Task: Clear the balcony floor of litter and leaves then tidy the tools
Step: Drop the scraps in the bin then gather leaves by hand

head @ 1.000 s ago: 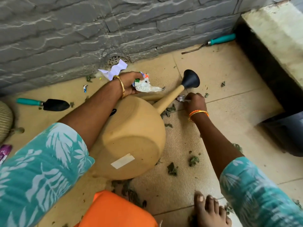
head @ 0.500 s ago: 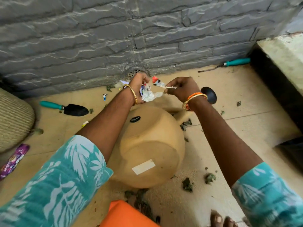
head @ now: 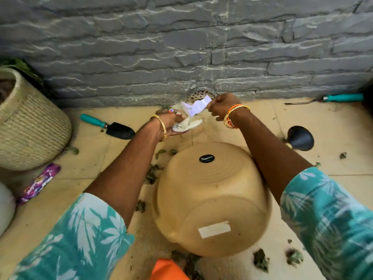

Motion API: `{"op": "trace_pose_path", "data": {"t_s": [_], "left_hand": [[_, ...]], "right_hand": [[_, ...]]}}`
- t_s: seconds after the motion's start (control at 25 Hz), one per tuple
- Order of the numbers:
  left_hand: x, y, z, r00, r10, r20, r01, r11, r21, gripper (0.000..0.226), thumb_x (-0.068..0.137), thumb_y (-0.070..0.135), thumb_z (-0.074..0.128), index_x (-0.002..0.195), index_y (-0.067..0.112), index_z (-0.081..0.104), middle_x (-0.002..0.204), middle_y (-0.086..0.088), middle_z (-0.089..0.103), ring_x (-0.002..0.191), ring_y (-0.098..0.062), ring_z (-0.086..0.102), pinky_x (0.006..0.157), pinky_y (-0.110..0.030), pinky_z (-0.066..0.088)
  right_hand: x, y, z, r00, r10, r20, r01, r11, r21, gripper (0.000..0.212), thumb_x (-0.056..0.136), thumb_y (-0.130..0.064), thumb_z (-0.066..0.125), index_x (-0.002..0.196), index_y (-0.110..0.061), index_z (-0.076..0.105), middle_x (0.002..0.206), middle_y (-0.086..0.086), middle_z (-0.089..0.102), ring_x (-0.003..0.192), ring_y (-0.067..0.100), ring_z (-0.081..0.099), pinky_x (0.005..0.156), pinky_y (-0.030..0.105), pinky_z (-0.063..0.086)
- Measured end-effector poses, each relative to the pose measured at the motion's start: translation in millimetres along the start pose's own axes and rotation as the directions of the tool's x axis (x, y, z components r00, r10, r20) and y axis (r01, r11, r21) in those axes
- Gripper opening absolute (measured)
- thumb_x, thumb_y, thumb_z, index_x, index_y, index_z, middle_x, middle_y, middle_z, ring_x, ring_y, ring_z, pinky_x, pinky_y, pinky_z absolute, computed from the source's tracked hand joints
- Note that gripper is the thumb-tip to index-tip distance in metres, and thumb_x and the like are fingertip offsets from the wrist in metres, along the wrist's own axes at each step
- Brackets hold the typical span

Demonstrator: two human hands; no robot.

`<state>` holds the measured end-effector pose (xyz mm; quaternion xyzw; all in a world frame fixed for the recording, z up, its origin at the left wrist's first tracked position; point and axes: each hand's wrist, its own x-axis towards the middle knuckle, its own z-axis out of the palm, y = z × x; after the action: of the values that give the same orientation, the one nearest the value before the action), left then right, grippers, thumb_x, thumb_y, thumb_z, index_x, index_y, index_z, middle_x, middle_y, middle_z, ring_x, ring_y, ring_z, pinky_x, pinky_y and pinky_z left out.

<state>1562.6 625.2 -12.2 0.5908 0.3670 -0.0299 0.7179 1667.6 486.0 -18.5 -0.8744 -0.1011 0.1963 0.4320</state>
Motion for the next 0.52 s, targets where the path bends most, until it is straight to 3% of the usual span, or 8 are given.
{"op": "trace_pose_path", "data": {"t_s": [0.04,0.12,0.2,0.28,0.36,0.44,0.52], "left_hand": [[2,-1,-15,0.998,0.01,-0.056,-0.01,1.0,-0.013,0.03,0.09,-0.012,0.049,0.074,0.013,0.049,0.068,-0.002,0.061,0.064,-0.015,0.061,0.044,-0.031,0.055],[7,-3,-45,0.979,0.028,-0.202,-0.032,0.999,-0.018,0.035,0.086,-0.019,0.045,0.077,0.014,0.05,0.078,-0.008,0.057,0.065,-0.019,0.058,0.044,-0.032,0.055],[16,-5,-73,0.939,0.048,-0.341,-0.064,0.997,-0.037,0.039,0.088,-0.019,0.038,0.08,0.016,0.053,0.074,-0.01,0.059,0.051,-0.016,0.058,0.037,-0.023,0.049],[26,-11,-94,0.924,0.027,-0.38,-0.037,0.999,-0.018,0.033,0.093,-0.01,0.037,0.092,0.015,0.06,0.08,-0.015,0.069,0.039,-0.011,0.055,0.043,-0.019,0.046],[30,-17,-107,0.932,-0.015,-0.363,0.032,0.999,0.042,0.019,0.097,0.007,0.042,0.095,0.016,0.058,0.097,-0.015,0.063,0.051,-0.01,0.051,0.054,-0.018,0.041],[31,-21,-111,0.916,-0.078,-0.394,0.105,0.993,0.047,0.021,0.098,0.02,0.044,0.077,0.017,0.047,0.08,-0.006,0.049,0.056,-0.012,0.042,0.049,-0.018,0.038],[30,-23,-110,0.901,-0.173,-0.399,0.125,0.982,-0.144,0.029,0.097,0.019,0.042,0.069,0.016,0.036,0.064,-0.002,0.034,0.047,-0.011,0.034,0.036,-0.01,0.029]], "right_hand": [[10,1,2,0.998,-0.057,0.023,0.059,0.989,-0.134,0.021,0.086,-0.011,0.057,0.101,0.0,0.066,0.106,0.019,0.066,0.09,0.03,0.063,0.079,0.037,0.054],[23,-1,7,0.959,-0.16,0.233,0.241,0.893,-0.38,0.034,0.084,-0.008,0.061,0.119,-0.011,0.061,0.126,0.015,0.056,0.11,0.028,0.055,0.084,0.028,0.045],[35,-2,16,0.878,-0.161,0.451,0.428,0.688,-0.586,0.047,0.083,-0.01,0.064,0.127,-0.025,0.055,0.141,0.013,0.039,0.131,0.028,0.037,0.098,0.027,0.034],[47,-6,32,0.829,-0.071,0.555,0.507,0.516,-0.691,0.053,0.084,-0.017,0.064,0.132,-0.035,0.05,0.153,0.014,0.019,0.142,0.026,0.018,0.11,0.034,0.022],[57,-15,48,0.813,-0.002,0.583,0.512,0.482,-0.711,0.058,0.085,-0.021,0.062,0.136,-0.041,0.042,0.156,0.013,0.008,0.144,0.024,0.009,0.114,0.04,0.02],[66,-22,57,0.808,0.008,0.59,0.511,0.488,-0.707,0.064,0.085,-0.023,0.062,0.142,-0.035,0.034,0.156,0.011,0.011,0.143,0.027,0.017,0.112,0.04,0.026],[69,-23,60,0.805,-0.007,0.594,0.521,0.488,-0.7,0.064,0.082,-0.025,0.063,0.141,-0.018,0.038,0.147,0.011,0.033,0.134,0.031,0.033,0.103,0.037,0.035]]}}
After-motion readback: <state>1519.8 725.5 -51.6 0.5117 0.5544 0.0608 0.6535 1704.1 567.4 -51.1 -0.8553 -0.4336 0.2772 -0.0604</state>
